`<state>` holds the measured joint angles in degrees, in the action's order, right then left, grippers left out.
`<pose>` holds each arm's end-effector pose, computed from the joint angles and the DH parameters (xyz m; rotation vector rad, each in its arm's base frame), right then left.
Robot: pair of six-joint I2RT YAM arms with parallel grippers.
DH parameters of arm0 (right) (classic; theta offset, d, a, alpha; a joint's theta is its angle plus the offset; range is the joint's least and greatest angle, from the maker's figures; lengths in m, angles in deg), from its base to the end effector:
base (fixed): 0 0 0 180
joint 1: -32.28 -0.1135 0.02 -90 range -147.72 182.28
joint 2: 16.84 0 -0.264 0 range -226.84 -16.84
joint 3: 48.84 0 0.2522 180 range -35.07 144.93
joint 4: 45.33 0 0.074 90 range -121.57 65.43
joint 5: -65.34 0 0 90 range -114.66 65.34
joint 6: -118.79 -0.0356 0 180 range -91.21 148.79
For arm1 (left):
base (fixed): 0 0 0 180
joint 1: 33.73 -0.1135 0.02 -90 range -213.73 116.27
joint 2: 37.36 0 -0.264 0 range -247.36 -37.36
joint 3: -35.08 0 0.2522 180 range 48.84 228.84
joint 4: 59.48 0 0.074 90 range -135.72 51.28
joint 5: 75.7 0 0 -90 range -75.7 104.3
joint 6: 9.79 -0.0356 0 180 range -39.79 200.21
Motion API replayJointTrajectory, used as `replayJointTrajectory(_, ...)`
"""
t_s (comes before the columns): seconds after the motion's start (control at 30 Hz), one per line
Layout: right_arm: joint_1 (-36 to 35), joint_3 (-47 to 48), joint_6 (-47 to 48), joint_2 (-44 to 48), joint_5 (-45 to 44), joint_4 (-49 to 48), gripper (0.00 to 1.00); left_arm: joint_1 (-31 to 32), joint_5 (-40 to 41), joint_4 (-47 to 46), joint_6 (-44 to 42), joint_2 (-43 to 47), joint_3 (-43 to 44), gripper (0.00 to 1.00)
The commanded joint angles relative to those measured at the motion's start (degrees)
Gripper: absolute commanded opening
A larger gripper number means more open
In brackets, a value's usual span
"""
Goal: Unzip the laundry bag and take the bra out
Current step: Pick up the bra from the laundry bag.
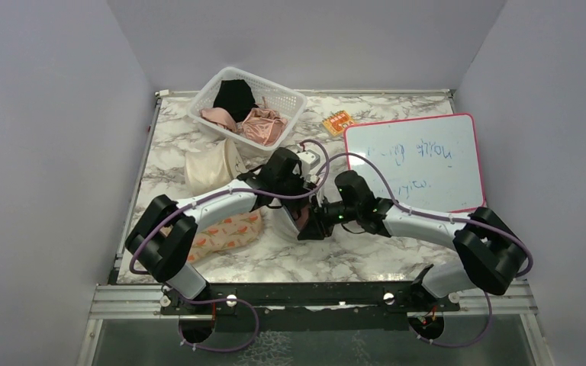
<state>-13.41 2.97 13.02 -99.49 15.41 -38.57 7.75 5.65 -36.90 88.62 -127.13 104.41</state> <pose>0.1813 0.2185 0.1843 -1.0171 2.1680 1.3315 0.2475 -0.2260 0.2149 0.7557 2.2693 -0.6021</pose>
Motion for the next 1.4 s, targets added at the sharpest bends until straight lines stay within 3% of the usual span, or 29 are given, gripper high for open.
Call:
replayJointTrajectory(0.0, -0.4, -0.5, 1.1, 3.2, -1.4, -0.9, 0.21, 1.2, -1.2, 3.2, -2.3, 1.1, -1.0, 0.39)
replayJointTrajectory(0.27, -0.4, -0.8, 1.5, 4.5, -4.1, 0.5, 0.24, 1.2, -0.4, 4.8, -1.6, -1.7, -1.5, 0.40)
replayJointTrajectory(0.5, -0.3, -1.2, 0.9, 5.6, -7.1, 2.2, 0.30, 1.2, -0.1, 5.7, -1.0, 2.3, -1.4, 0.13)
replayJointTrajectory(0.57, -0.4, -1.1, -0.1, 7.0, -10.7, 3.6, 0.30, 1.1, -1.0, 5.5, -0.8, 5.2, -1.7, 0.00)
replayJointTrajectory(0.77, -0.3, -0.5, -4.0, 14.3, -26.3, 8.6, 0.40, 1.1, -3.5, 3.8, -1.1, 13.1, -3.6, 0.00)
replayJointTrajectory(0.93, -0.3, 1.2, -3.2, 23.1, -33.0, 11.4, 0.59, 1.2, -7.6, -0.6, -1.0, 19.6, -6.6, 0.00)
replayJointTrajectory(1.07, -0.3, 2.7, -1.2, 28.0, -36.3, 13.2, 0.67, 1.2, -8.6, -2.6, -0.2, 22.1, -7.6, 0.00)
replayJointTrajectory(1.37, -0.3, 3.1, -0.8, 33.2, -37.9, 14.7, 0.68, 1.2, -8.4, -11.0, 7.3, 27.7, -7.4, 0.00)
